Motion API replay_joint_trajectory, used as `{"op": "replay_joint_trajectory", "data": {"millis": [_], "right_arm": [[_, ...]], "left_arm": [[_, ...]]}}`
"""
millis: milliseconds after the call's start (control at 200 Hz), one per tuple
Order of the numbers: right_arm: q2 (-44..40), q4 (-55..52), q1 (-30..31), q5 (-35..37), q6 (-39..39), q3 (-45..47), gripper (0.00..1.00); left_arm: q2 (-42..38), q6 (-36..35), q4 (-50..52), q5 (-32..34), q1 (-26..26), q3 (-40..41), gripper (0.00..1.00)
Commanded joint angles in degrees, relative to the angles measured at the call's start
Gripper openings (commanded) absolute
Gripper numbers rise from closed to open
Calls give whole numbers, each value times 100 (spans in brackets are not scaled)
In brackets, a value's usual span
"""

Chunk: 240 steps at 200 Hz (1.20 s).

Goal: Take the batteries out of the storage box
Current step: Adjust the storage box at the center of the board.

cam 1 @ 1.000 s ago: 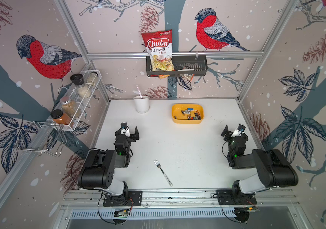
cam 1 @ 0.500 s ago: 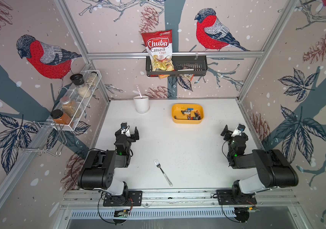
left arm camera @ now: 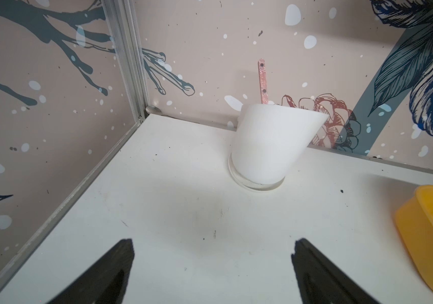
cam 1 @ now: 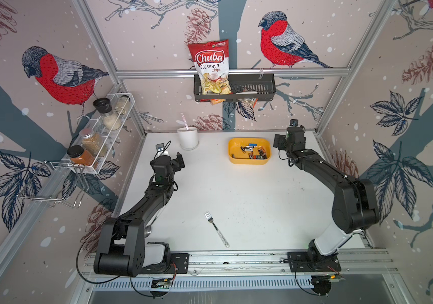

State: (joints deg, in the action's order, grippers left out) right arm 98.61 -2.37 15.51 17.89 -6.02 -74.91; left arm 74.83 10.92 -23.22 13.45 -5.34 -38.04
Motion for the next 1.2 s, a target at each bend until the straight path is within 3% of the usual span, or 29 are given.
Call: {"op": "replay_joint_trajectory", "data": {"millis": [0,170,355,680,865,1196], "right_arm": [[247,-1258,114,-757,274,-611,100],[918,-2002,348,-1340,348,-1693,100],[1770,-3047,452,-1520,172,-2818,100],[2012,-3228,503,-2525,-8,-2929,100],[2130,-3150,498,-2434,-416,-2845,100],[2057,-2936,427,-3318,-1034,-2549,100]], "left_arm": [[-89,339,716,-451,-55,-144,97],[-118,695,846,-1111,-152,-145,97],[11,881,873,-1206,-413,-102,97],[387,983,874,-1264,-746,-243,97],[576,1021,864,-1301,-898,-350,97],[699,1035,901,-1310,-1026,-455,97]]}}
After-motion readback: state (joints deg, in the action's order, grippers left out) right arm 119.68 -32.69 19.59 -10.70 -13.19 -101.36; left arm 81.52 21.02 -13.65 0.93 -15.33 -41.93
